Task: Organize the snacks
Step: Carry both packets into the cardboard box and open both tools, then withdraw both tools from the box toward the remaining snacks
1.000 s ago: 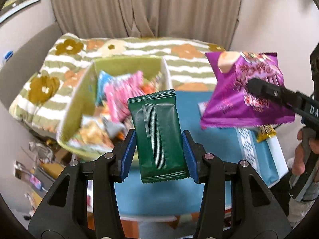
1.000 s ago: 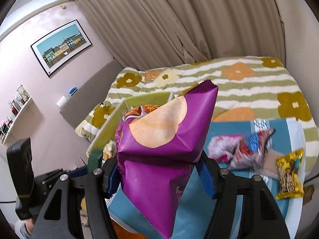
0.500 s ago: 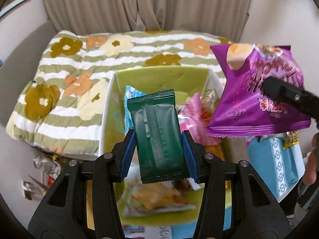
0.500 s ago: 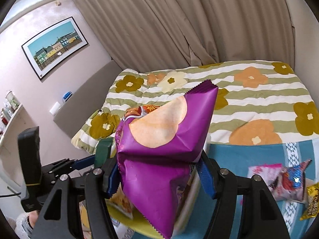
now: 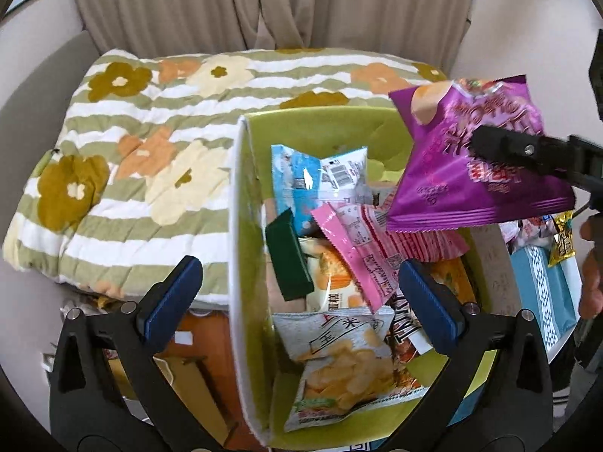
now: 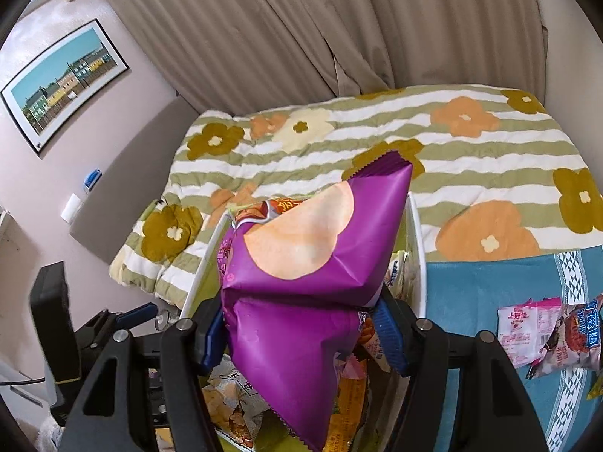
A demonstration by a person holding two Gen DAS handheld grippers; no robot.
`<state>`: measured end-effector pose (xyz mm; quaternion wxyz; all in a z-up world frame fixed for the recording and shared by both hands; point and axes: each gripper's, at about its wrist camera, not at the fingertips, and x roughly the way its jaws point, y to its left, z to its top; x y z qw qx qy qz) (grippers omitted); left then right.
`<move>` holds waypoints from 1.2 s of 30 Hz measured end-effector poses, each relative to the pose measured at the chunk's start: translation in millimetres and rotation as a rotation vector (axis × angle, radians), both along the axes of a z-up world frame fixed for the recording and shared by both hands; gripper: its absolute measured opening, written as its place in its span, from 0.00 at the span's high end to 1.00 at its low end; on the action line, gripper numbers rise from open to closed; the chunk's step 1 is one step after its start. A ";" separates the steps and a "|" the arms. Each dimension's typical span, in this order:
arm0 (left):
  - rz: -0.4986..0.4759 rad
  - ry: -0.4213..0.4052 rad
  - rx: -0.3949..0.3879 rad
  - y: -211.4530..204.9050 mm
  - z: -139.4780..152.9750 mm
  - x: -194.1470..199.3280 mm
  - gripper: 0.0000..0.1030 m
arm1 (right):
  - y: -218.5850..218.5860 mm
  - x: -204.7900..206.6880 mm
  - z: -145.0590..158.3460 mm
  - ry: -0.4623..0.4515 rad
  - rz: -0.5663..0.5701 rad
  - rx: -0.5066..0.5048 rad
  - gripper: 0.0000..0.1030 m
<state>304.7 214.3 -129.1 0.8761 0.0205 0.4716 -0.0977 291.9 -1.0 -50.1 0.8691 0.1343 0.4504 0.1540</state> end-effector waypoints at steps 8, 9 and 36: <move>0.055 -0.011 0.019 15.4 11.8 -12.8 0.00 | 35.5 11.9 -1.1 0.001 0.101 -0.026 0.38; 0.059 -0.013 0.020 16.4 12.9 -14.0 0.00 | 40.1 13.8 -2.0 0.005 0.115 -0.028 0.38; 0.046 -0.092 0.030 -8.9 48.3 -65.1 0.00 | 27.6 -51.7 35.9 -0.163 0.074 -0.143 0.01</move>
